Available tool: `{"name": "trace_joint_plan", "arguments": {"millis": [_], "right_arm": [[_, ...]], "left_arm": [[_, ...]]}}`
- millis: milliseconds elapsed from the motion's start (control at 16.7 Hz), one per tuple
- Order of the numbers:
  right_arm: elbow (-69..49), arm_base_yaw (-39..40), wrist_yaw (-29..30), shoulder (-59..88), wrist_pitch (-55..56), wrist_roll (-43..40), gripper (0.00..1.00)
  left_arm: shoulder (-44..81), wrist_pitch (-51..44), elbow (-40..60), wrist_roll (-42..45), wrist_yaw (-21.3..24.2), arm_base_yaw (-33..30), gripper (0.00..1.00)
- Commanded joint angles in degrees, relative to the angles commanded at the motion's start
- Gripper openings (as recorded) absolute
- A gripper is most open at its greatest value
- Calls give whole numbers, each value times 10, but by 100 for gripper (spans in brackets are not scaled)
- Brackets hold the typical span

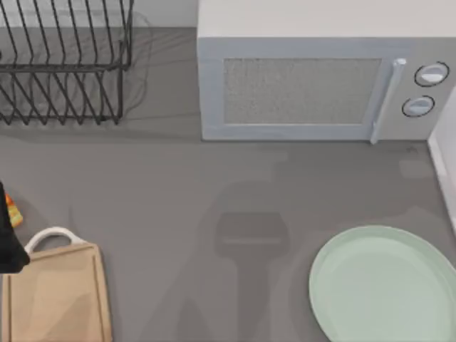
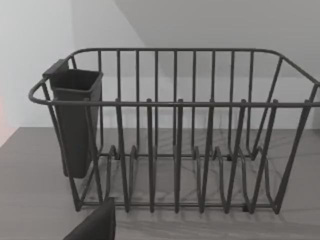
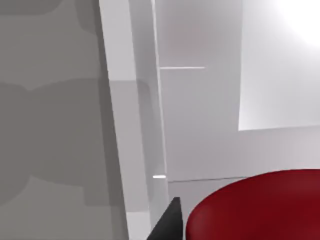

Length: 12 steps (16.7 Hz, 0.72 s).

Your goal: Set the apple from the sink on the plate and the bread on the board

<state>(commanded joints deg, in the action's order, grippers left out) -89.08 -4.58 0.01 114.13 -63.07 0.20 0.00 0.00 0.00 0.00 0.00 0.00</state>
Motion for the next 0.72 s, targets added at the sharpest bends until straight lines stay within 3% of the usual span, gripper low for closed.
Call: {"name": "trace_joint_plan", "arguments": {"millis": [720], "right_arm": [[201, 295, 2, -227, -52, 271, 0]], "left_arm": [[0, 0, 0, 0, 0, 0, 100]]}}
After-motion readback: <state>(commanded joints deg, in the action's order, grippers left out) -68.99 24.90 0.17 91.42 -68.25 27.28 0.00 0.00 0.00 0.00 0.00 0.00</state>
